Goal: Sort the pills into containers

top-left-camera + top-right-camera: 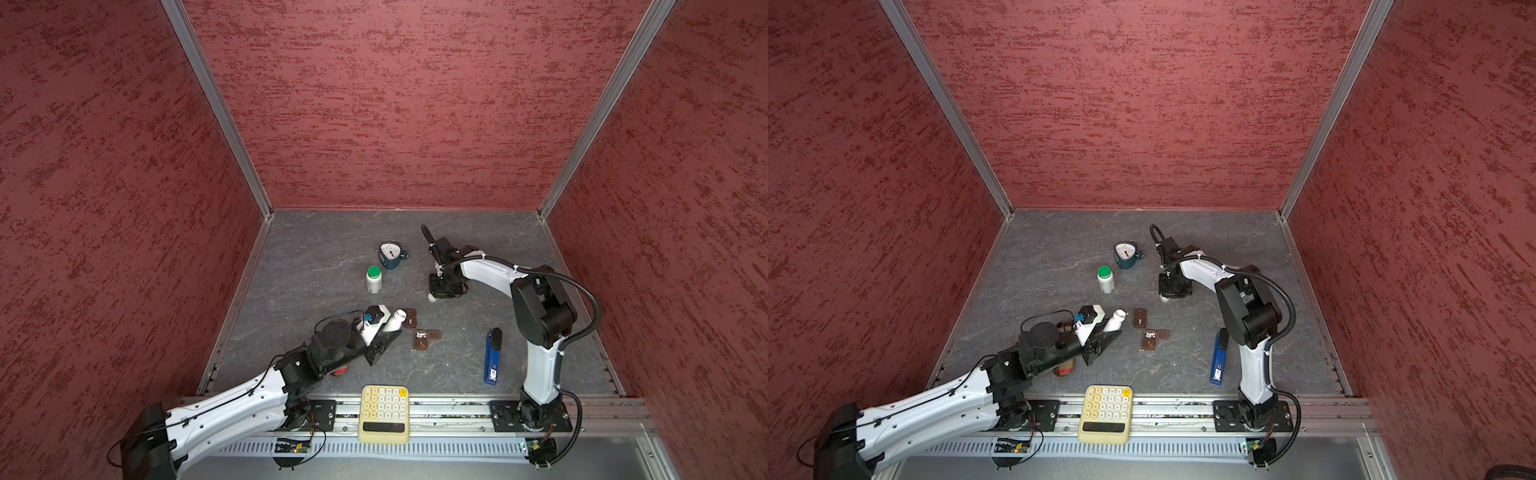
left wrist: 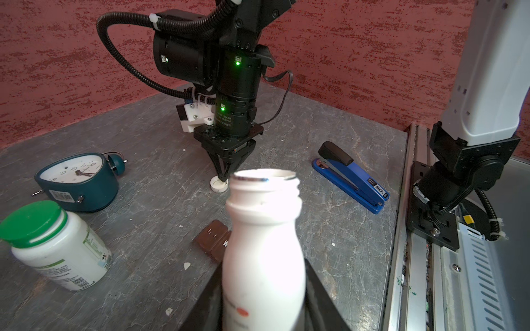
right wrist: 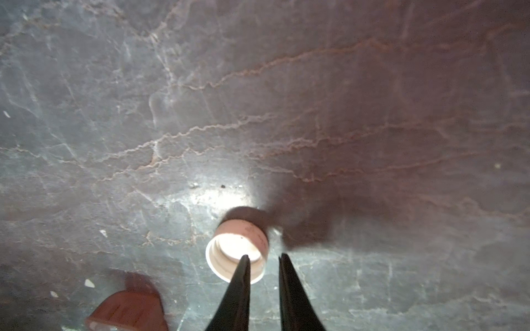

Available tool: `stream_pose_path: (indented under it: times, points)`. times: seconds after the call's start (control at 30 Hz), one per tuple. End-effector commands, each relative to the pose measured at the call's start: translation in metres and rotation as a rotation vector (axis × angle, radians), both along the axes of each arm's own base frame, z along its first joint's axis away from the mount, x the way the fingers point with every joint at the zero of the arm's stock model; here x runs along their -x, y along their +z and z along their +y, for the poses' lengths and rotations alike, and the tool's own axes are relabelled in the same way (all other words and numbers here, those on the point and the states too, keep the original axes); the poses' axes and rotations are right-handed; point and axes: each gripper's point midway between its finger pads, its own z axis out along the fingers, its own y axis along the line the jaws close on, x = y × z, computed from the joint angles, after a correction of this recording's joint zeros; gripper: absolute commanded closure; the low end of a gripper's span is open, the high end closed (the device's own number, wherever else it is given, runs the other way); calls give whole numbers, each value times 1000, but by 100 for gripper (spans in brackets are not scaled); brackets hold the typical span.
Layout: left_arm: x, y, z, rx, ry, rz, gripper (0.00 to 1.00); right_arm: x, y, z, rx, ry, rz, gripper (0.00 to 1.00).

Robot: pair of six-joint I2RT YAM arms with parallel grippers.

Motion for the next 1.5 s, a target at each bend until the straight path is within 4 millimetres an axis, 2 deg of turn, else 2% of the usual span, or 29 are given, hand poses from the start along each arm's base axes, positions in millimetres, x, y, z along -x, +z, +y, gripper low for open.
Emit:
stream_pose_path:
  times: [0.0,0.17,0.67,1.27,1.47]
  points:
    - [0,12,-1,12,-9,-24,100,-9,10,-4,18,3,-28,78]
    - [0,12,-1,10,-8,-24,100,-13,20,0,-3,1,-51,84]
    - [-1,10,-1,5,-5,-18,100,-12,11,-6,0,-7,-36,97]
    - [-2,6,-1,0,-4,-11,100,-7,1,0,-35,11,-3,95]
    - [-2,6,-1,1,-3,-11,100,-5,-2,0,-33,16,8,98]
